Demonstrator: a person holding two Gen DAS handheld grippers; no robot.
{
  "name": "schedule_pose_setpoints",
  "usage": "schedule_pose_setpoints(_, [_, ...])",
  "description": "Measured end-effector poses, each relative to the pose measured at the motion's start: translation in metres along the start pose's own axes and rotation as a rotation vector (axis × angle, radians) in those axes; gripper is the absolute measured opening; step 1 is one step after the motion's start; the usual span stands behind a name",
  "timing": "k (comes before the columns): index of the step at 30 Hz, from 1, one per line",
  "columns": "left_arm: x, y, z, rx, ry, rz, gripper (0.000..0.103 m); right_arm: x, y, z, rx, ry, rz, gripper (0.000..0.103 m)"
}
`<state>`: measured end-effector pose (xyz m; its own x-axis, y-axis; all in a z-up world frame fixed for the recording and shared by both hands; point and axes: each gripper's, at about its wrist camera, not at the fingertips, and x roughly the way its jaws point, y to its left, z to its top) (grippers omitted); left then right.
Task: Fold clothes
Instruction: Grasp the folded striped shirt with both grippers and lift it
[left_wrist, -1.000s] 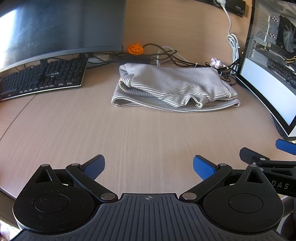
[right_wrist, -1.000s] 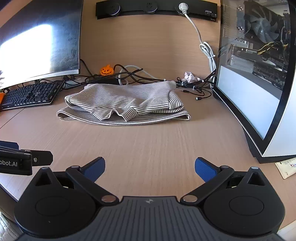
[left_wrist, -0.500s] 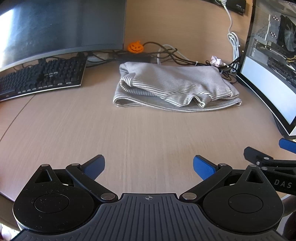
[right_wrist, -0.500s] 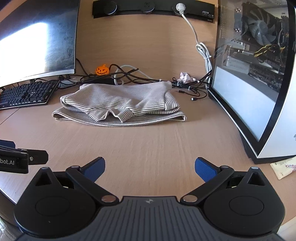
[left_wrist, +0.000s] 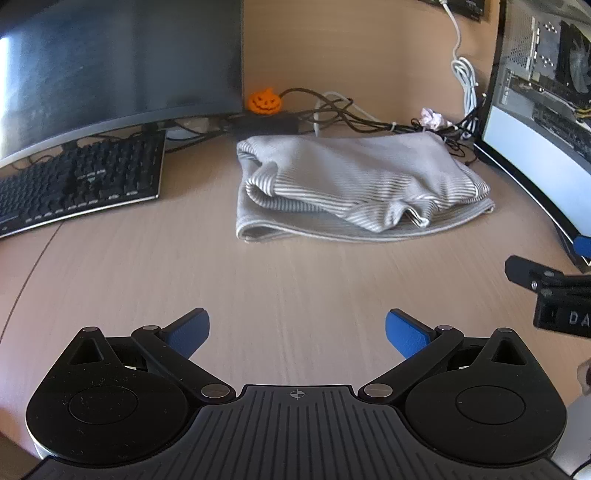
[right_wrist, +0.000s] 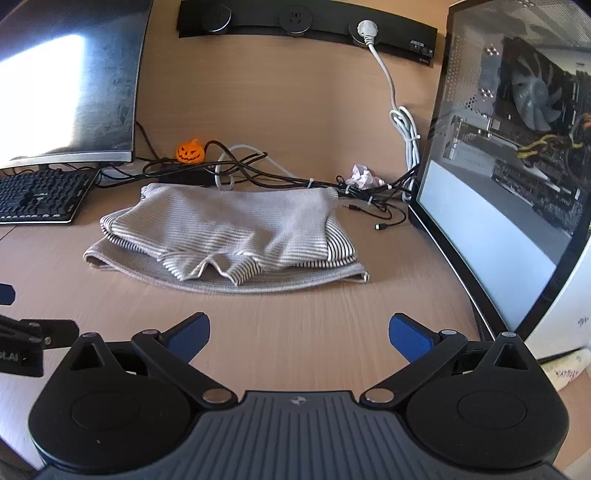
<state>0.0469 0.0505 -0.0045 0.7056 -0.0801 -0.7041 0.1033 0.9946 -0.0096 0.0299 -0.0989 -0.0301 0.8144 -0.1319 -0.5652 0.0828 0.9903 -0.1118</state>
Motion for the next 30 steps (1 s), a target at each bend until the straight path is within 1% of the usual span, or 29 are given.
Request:
schedule_pose_setpoints(3, [0.007,0.013,0.007,-0.001,-0.002,-0.012,0.103,0.009,0.01,0.009,-0.023,0.004,-0.031,0.103])
schedule_pose_setpoints(8, [0.019,0.033,0.019,-0.02,0.002,-0.04,0.103,0.024,0.023,0.022,-0.045,0.04,-0.049,0.103])
schedule_pose_setpoints(15, [0.038,0.037,0.029,-0.037,0.036,-0.077,0.103,0.049,0.02,0.035,-0.09,0.063,-0.054,0.103])
schedule_pose_setpoints(17, [0.041,0.036,0.03,-0.048,0.041,-0.089,0.103,0.064,0.018,0.038,-0.12,0.069,-0.038,0.103])
schedule_pose_setpoints(19, [0.044,0.035,0.032,-0.068,0.046,-0.075,0.103,0.08,0.017,0.04,-0.15,0.075,-0.022,0.103])
schedule_pose_setpoints(21, [0.046,0.034,0.034,-0.096,0.053,-0.065,0.103,0.095,0.02,0.043,-0.191,0.085,0.029,0.103])
schedule_pose_setpoints(23, [0.046,0.035,0.037,-0.122,0.051,-0.085,0.103,0.108,0.024,0.045,-0.24,0.092,0.086,0.103])
schedule_pose_setpoints(26, [0.044,0.035,0.04,-0.139,0.04,-0.101,0.103,0.13,0.035,0.047,-0.326,0.144,0.161,0.103])
schedule_pose_setpoints(30, [0.043,0.041,0.046,-0.184,0.018,-0.127,0.103,0.147,0.038,0.065,-0.409,0.107,0.075,0.103])
